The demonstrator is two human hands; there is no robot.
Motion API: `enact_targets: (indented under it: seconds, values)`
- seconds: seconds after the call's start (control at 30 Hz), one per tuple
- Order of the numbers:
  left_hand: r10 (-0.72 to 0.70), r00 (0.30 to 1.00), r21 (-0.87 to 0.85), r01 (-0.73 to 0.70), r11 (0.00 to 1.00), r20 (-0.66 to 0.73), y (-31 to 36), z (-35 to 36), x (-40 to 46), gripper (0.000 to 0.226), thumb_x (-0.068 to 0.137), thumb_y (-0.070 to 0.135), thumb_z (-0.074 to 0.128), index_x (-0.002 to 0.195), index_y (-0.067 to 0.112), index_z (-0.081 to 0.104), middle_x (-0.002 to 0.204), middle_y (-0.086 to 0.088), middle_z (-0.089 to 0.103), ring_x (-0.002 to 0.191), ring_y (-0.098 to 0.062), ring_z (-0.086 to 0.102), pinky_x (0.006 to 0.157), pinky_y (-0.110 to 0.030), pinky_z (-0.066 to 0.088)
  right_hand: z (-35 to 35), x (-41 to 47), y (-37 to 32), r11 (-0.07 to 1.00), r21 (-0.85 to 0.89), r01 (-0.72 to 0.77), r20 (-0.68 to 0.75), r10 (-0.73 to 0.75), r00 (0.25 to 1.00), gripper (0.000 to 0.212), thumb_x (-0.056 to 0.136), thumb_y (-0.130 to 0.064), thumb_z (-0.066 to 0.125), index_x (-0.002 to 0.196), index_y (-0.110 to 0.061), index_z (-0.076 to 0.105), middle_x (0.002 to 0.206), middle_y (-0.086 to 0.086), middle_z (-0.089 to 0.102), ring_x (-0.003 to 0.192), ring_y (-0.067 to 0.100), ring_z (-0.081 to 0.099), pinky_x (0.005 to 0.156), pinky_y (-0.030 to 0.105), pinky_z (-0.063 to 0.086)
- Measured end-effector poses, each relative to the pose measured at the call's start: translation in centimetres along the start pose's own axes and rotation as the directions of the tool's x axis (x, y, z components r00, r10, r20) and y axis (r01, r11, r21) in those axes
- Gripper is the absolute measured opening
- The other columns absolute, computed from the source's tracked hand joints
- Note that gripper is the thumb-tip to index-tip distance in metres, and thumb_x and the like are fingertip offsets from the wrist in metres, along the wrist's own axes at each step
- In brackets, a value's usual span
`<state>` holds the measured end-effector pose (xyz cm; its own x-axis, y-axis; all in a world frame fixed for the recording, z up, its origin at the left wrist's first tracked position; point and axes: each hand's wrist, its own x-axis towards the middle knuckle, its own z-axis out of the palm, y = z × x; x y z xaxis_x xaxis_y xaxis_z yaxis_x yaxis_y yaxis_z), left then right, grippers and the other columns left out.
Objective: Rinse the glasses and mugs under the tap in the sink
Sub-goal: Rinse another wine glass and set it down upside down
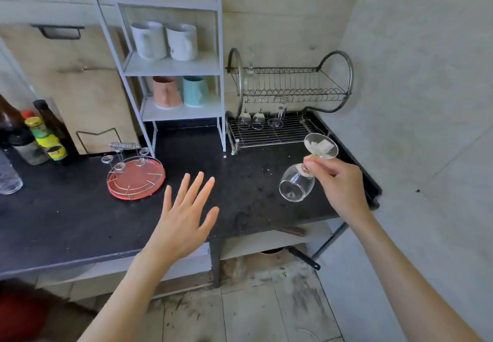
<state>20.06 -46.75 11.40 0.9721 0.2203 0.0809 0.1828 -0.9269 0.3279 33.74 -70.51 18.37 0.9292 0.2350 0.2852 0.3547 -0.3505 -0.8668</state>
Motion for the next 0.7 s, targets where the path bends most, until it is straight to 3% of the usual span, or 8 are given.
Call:
enact_targets:
  seconds: [0.17,0.3,0.4,0.57,0.7]
  values:
    - [0.031,0.999,0.012,-0.032,0.999,0.037,1.6,2.6,7.7,0.075,0.075,0.065,-0.008,0.144,0.036,-0.011,0.154,0.011,-0.016,0.138,-0.012,-0.027,0.112,-0.040,-0.017,0.0,6.3,3.2,0.999,0.022,-0.043,0.023,0.042,0.999,0.014,0.084,-0.010,0.065,0.093,-0.016,0.073,0.084,-0.016,0.068,0.081,-0.014,0.061,0.075,0.001,0.041]
    - [0.045,0.998,0.009,-0.045,0.999,0.051,1.4,4.3,14.4,0.084,0.070,0.074,-0.015,0.145,0.035,-0.009,0.155,0.009,-0.015,0.137,-0.013,-0.029,0.111,-0.041,-0.017,0.8,13.8,4.7,0.999,-0.030,-0.021,0.034,0.022,0.999,0.016,0.084,-0.010,0.065,0.095,-0.020,0.071,0.085,-0.014,0.066,0.079,-0.020,0.058,0.075,-0.001,0.039]
    - [0.014,1.000,0.007,-0.014,1.000,0.005,0.2,3.0,20.2,0.074,0.074,0.065,-0.006,0.143,0.036,-0.010,0.155,0.009,-0.012,0.136,-0.012,-0.028,0.111,-0.040,-0.017,1.8,20.7,4.3,0.998,-0.057,0.026,0.046,-0.023,0.999,0.016,0.084,-0.012,0.065,0.099,-0.016,0.071,0.088,-0.011,0.066,0.076,-0.019,0.057,0.074,0.000,0.040]
    - [-0.033,0.997,0.051,0.037,0.998,-0.075,-1.1,0.2,27.8,0.074,0.073,0.065,-0.009,0.141,0.037,-0.015,0.154,0.010,-0.017,0.137,-0.013,-0.029,0.110,-0.038,-0.019,4.9,31.5,3.2,0.990,-0.076,0.114,0.068,-0.109,0.992,0.025,0.087,-0.017,0.062,0.109,-0.007,0.067,0.096,-0.011,0.062,0.077,-0.020,0.050,0.068,-0.006,0.035]
    - [-0.088,0.994,0.069,0.092,0.993,-0.059,-1.8,0.0,30.5,0.087,0.063,0.075,-0.027,0.140,0.038,-0.018,0.152,0.011,-0.021,0.136,-0.013,-0.031,0.109,-0.036,-0.021,7.4,38.2,4.2,0.989,-0.093,0.115,0.059,-0.110,0.992,0.026,0.088,-0.019,0.061,0.110,-0.007,0.067,0.107,0.000,0.068,0.080,-0.014,0.052,0.070,-0.007,0.034]
